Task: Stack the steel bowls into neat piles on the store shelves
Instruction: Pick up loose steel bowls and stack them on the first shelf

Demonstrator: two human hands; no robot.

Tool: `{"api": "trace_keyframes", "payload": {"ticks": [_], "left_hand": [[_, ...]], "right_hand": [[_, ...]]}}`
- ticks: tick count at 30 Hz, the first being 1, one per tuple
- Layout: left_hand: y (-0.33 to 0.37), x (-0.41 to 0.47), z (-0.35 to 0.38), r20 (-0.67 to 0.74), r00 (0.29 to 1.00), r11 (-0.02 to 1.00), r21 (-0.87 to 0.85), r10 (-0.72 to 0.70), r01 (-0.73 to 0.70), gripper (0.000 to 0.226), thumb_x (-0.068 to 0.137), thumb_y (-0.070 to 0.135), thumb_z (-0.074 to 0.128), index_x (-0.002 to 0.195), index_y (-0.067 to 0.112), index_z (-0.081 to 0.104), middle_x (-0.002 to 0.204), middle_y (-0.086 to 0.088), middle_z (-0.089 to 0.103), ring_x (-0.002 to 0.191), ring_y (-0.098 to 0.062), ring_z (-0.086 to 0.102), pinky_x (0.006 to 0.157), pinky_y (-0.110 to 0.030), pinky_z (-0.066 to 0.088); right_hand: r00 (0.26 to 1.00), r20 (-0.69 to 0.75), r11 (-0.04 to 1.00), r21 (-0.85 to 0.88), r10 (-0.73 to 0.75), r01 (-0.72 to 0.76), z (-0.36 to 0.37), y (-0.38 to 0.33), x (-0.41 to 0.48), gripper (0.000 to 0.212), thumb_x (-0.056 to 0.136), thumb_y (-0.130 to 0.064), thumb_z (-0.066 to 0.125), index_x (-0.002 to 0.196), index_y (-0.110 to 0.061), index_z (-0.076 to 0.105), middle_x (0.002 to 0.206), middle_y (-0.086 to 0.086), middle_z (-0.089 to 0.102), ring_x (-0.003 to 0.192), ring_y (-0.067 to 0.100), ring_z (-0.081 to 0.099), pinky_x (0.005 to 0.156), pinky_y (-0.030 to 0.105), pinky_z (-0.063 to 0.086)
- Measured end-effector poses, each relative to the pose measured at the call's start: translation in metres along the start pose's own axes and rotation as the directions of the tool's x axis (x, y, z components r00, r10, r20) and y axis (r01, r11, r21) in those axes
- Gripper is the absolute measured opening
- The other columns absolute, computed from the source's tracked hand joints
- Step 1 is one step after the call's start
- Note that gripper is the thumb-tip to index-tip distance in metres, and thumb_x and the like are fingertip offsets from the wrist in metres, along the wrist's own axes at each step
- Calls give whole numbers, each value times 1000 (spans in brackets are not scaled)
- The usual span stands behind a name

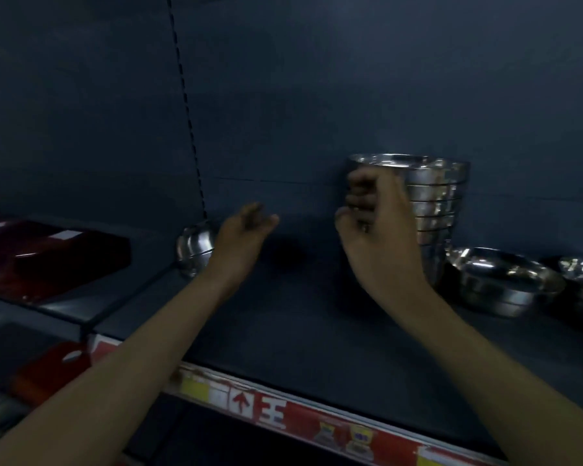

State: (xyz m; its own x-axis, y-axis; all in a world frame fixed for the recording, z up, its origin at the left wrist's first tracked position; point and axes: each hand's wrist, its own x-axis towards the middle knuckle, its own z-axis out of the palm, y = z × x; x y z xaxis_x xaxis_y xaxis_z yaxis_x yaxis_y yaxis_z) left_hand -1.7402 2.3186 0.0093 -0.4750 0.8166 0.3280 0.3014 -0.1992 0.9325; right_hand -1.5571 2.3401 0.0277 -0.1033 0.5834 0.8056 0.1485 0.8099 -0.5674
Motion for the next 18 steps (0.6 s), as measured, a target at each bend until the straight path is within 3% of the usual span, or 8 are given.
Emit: {"api": "trace_keyframes", "payload": {"ticks": [3,6,8,10,13,15,18], "left_hand": [[-30,9,-53,-162,983,996,-3,-89,90,25,93,18,61,117,13,62,110,-8,69,94,-23,66,78,-29,54],[-55,19,-95,-257,951,985,-41,-173,169,36,76,32,65,107,14,65,105,-9,72,98,-29,68,86,-45,56],[-64,24,-110,-236,951,980,-53,-200,193,51,65,36,66,109,10,66,98,-5,73,92,-24,69,79,-39,55],[-69,28,-118,-155,961,972,-80,-230,220,47,65,31,64,105,7,68,88,-6,72,87,-27,68,76,-37,54],[-80,36,-125,-15,952,948,-102,-305,302,52,64,34,73,108,8,70,99,-13,75,98,-35,70,95,-50,53],[-94,43,-129,37,960,960,-4,-278,278,66,61,39,82,119,13,66,110,-8,74,104,-28,70,100,-50,51],[-112,48,-130,31,974,966,139,-224,218,78,56,45,89,125,21,60,115,0,73,107,-21,69,100,-45,51]], "right_hand": [[951,211,972,25,224,-234,49,11,0,33,88,-15,66,114,-25,48,115,-2,50,101,11,57,87,28,48],[751,472,843,32,461,-537,87,22,3,43,94,-24,61,133,-22,43,127,-4,48,110,11,52,91,26,41],[643,553,762,24,530,-648,110,31,6,53,96,-23,59,144,-21,35,135,-2,45,115,12,47,94,27,39],[587,581,716,9,564,-698,133,41,9,61,96,-18,58,149,-19,28,141,3,44,117,14,46,95,28,38],[551,605,709,-32,575,-704,160,56,13,70,93,-9,57,153,-18,22,138,0,43,116,15,44,96,29,37],[526,635,719,-69,566,-691,172,62,14,69,91,0,53,151,-18,23,129,-1,46,113,15,44,92,30,37],[509,659,741,-113,554,-662,185,70,16,74,85,6,49,150,-19,23,138,7,48,119,21,45,94,34,40]]}}
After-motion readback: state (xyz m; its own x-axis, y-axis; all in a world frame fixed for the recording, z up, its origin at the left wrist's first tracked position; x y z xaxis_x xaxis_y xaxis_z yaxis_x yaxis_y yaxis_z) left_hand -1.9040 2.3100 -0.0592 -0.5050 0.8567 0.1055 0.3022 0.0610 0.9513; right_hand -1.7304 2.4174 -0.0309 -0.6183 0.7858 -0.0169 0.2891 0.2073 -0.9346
